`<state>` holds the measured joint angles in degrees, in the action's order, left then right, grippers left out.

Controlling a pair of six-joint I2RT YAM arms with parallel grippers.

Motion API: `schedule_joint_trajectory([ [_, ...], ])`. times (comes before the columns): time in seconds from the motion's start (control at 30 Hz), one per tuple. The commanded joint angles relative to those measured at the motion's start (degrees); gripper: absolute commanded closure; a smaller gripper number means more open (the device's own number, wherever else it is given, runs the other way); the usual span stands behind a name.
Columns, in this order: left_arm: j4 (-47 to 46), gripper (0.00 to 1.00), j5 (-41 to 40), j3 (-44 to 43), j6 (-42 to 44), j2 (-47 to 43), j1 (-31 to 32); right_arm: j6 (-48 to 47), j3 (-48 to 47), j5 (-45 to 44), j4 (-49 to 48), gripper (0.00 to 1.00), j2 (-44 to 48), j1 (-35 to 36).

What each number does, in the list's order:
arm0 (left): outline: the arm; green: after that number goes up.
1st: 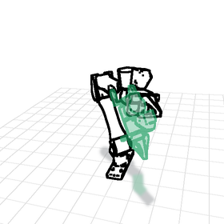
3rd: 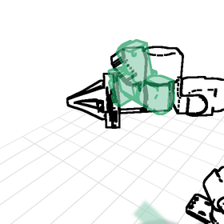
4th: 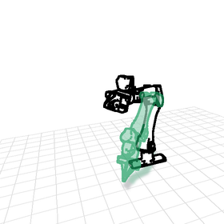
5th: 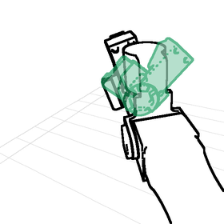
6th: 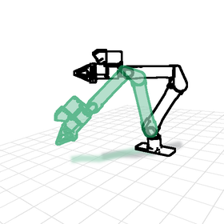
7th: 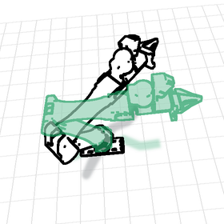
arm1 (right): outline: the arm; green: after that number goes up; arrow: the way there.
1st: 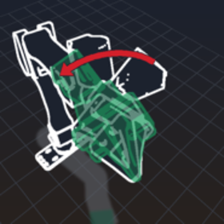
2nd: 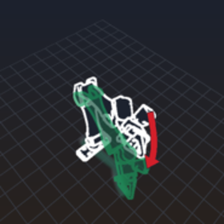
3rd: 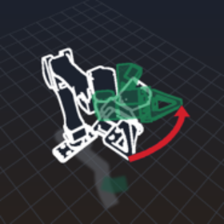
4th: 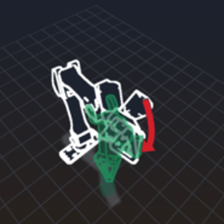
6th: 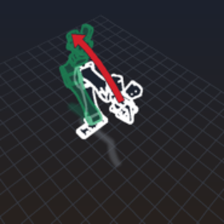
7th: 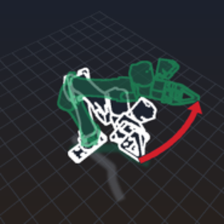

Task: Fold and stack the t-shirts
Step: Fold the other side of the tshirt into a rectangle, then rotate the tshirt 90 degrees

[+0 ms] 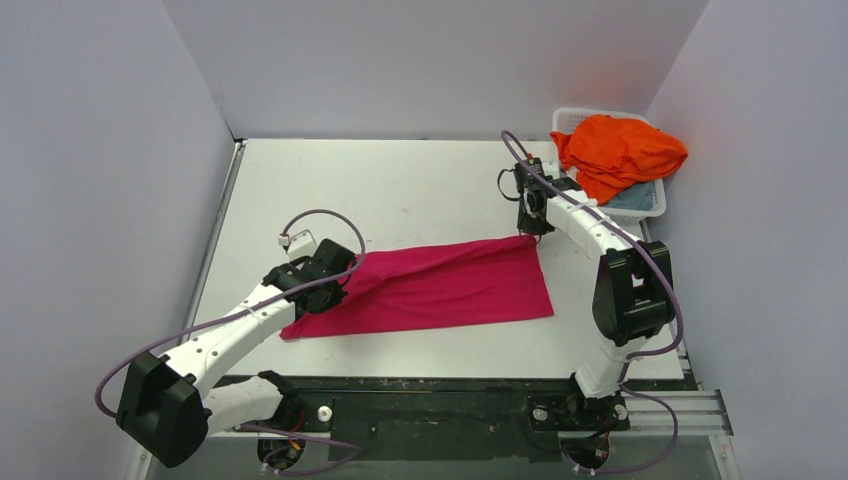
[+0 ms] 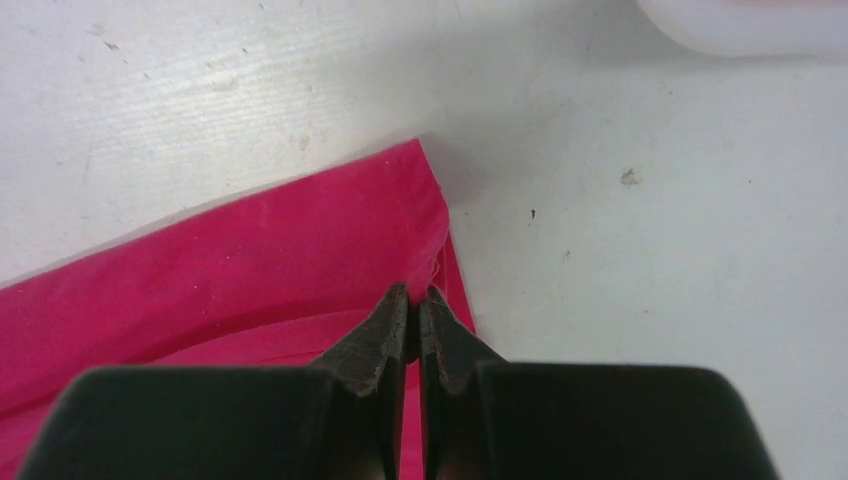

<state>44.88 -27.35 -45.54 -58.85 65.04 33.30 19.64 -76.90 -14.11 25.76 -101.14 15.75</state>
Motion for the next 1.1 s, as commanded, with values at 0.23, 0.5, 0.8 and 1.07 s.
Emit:
schedule_joint_trajectory([
  [0.23, 2.2, 0.67, -0.1, 2.1, 0.2, -1.9, 0.1, 8.5, 12.9, -13.0, 1.4, 0.67, 7.1, 0.6],
  [0.5, 0.5, 0.18, 5.6, -2.7, 8.0, -5.4, 0.1, 14.3, 14.7, -20.5, 3.7, 0.18, 15.9, 1.7],
  [0.8, -24.1, 0.13, 24.0, -0.5, 11.7, 5.1, -4.9, 10.3, 12.4, 18.2, -9.9, 0.14, 11.6, 2.2],
  [1.07, -35.7, 0.11, 37.1, 1.4, 12.4, 15.1, -5.6, 12.3, 8.8, 19.9, -11.0, 0.14, -0.1, 2.6],
])
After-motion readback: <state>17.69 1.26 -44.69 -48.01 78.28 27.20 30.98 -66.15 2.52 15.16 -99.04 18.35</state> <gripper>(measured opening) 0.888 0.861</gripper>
